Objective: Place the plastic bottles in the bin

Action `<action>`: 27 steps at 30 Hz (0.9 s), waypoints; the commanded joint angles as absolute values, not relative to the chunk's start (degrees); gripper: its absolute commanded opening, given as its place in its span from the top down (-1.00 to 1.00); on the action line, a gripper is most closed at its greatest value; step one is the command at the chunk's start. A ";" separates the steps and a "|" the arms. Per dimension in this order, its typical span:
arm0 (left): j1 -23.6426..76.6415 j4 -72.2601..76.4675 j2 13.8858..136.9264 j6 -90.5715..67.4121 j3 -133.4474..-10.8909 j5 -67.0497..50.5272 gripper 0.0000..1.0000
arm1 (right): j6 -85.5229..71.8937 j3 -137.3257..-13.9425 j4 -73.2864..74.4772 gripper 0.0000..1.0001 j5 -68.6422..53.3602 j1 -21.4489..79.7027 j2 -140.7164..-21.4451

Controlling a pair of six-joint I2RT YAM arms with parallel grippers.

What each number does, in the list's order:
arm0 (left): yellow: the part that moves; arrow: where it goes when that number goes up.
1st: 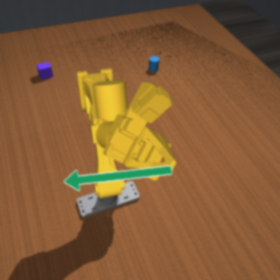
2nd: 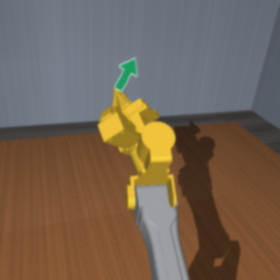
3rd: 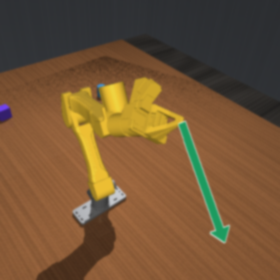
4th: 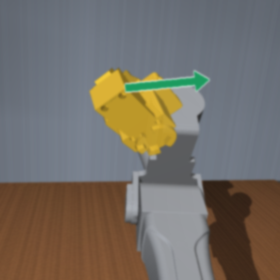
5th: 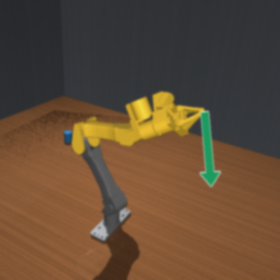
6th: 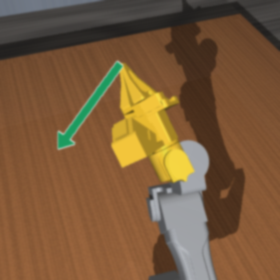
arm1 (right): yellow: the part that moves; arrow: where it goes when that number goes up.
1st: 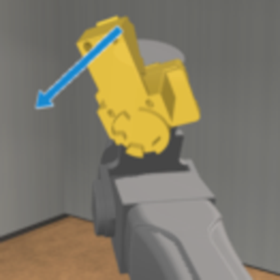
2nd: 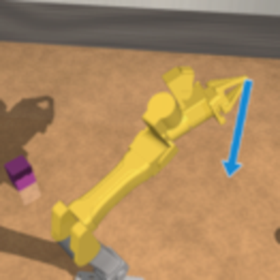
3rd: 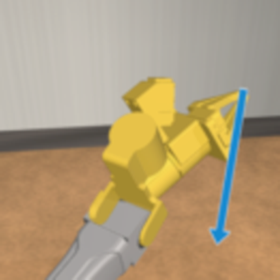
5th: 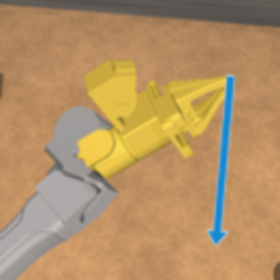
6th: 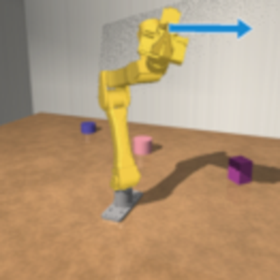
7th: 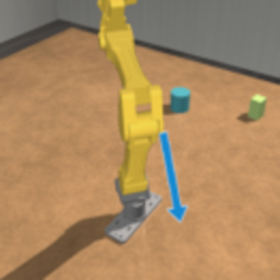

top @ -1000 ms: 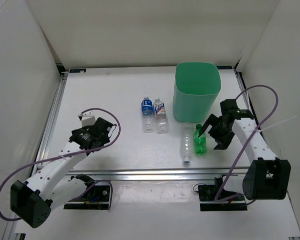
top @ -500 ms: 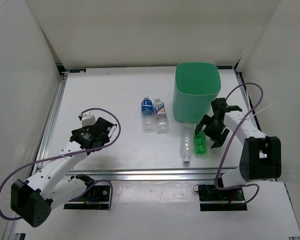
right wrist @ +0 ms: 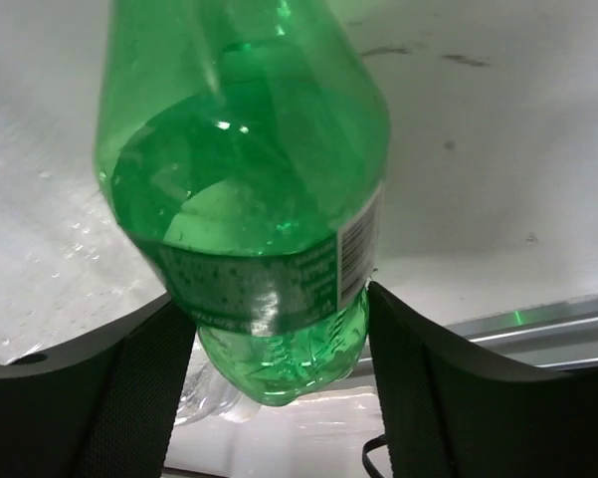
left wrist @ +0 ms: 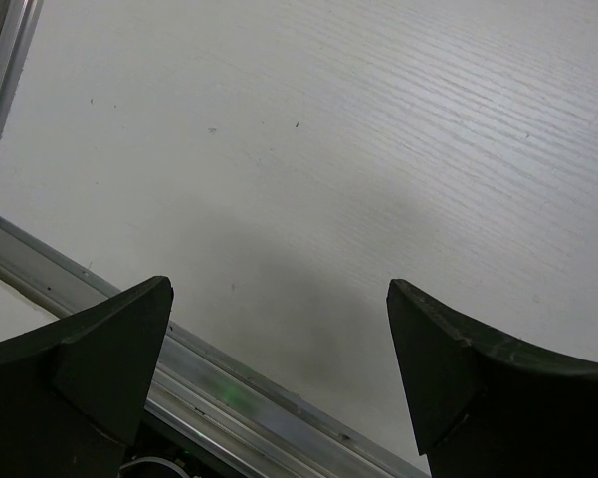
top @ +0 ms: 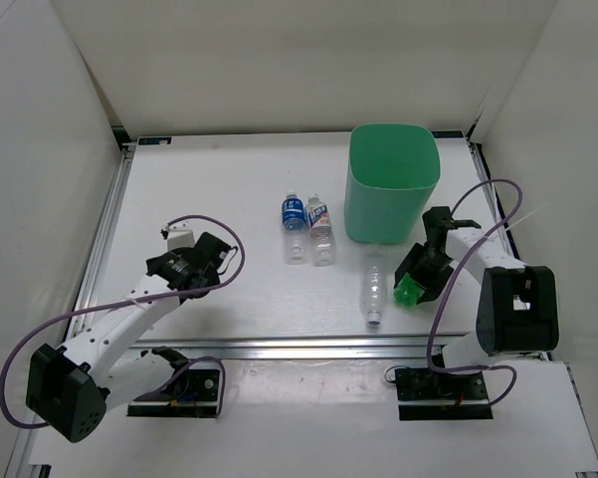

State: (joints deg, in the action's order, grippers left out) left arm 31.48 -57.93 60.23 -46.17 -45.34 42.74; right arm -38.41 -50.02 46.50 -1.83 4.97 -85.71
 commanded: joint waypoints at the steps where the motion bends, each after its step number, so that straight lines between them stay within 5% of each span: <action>1: 31.73 -57.83 60.38 -46.67 -46.41 44.30 -1.00 | -38.76 -48.78 46.49 -0.35 -1.32 3.43 -84.91; 13: 31.73 -57.83 63.28 -47.20 -46.93 43.77 -1.00 | -38.76 -53.51 59.22 0.21 -0.79 1.14 -69.98; 20: 31.73 -58.89 65.74 -50.27 -46.93 43.77 -1.00 | -39.29 -79.68 74.77 0.39 1.67 1.14 -67.14; 27: 31.73 -58.89 68.20 -50.89 -46.93 44.30 -1.00 | -38.76 -115.55 74.55 0.41 -4.12 1.14 -81.17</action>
State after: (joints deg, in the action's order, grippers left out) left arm 31.48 -58.52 67.68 -49.74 -45.36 42.92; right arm -39.22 -108.62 73.47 -0.73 1.32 -75.48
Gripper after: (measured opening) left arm 1.000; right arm 0.670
